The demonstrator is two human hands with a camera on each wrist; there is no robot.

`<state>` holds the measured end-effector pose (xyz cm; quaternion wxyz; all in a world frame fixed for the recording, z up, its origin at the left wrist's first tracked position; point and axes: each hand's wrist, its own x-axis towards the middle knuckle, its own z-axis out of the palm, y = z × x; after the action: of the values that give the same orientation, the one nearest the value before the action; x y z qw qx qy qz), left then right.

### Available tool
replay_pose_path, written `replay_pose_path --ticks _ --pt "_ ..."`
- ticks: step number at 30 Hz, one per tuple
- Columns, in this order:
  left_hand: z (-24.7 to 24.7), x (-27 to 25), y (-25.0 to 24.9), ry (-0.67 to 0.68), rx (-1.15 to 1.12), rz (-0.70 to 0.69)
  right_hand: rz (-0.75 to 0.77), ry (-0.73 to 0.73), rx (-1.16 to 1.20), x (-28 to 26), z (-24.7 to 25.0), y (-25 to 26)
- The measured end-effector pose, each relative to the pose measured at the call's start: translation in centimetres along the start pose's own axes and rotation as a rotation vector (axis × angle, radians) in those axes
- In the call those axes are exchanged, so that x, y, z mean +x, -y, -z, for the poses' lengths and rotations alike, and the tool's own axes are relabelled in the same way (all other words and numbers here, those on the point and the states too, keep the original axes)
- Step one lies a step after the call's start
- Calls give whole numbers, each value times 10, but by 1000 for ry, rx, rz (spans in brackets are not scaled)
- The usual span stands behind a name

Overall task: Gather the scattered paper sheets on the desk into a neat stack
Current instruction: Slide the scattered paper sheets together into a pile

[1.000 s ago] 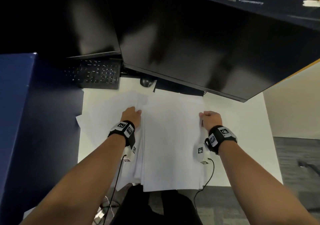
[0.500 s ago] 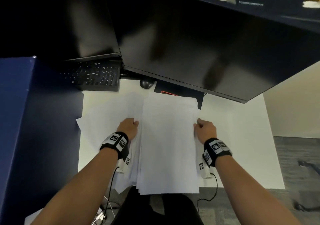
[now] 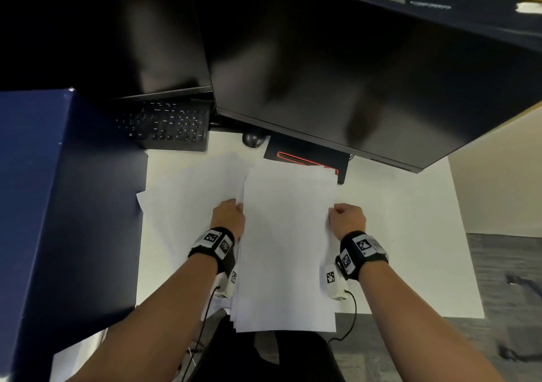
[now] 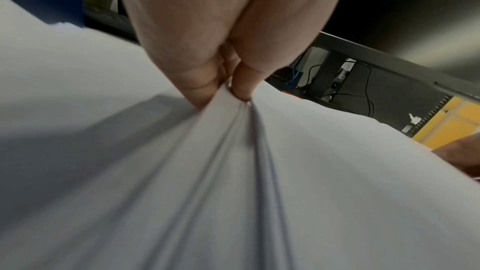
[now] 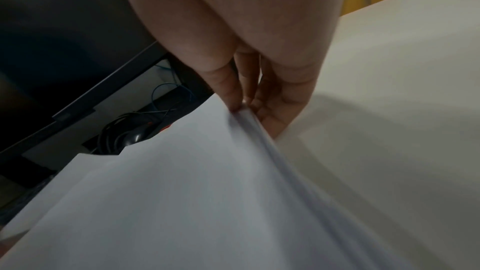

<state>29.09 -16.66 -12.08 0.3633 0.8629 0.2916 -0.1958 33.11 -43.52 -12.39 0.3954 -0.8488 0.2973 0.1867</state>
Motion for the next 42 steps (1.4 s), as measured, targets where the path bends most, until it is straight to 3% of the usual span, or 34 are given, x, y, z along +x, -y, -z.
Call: replay_pose_path --ticks 6,10,12,16,20,23,27,30,33,38,42 --pt "16 -7 24 -2 -113 11 -37 5 49 -4 12 -5" --pt "55 -9 70 -274 44 242 -61 -20 97 21 23 -48" --pt "69 -7 83 -323 66 335 -47 -38 96 18 30 -47" --pt "81 5 83 -241 -2 326 5 -30 101 13 26 -36" --pt "79 12 61 -122 -18 318 90 39 -69 -10 5 -7" --pt "61 8 41 -63 -32 242 175 64 -184 -14 -13 6" --pt "42 1 21 -48 -162 124 186 81 -142 -19 -22 14" --pt "51 -2 31 -17 -159 152 168 64 -158 -16 -12 1" --pt "56 -10 57 106 -26 172 131 123 -209 -23 -7 -18" --pt "34 -28 78 228 55 103 233 203 -346 -59 -27 -34" --pt "45 -19 79 170 -31 157 137 86 -193 -56 -21 -29"
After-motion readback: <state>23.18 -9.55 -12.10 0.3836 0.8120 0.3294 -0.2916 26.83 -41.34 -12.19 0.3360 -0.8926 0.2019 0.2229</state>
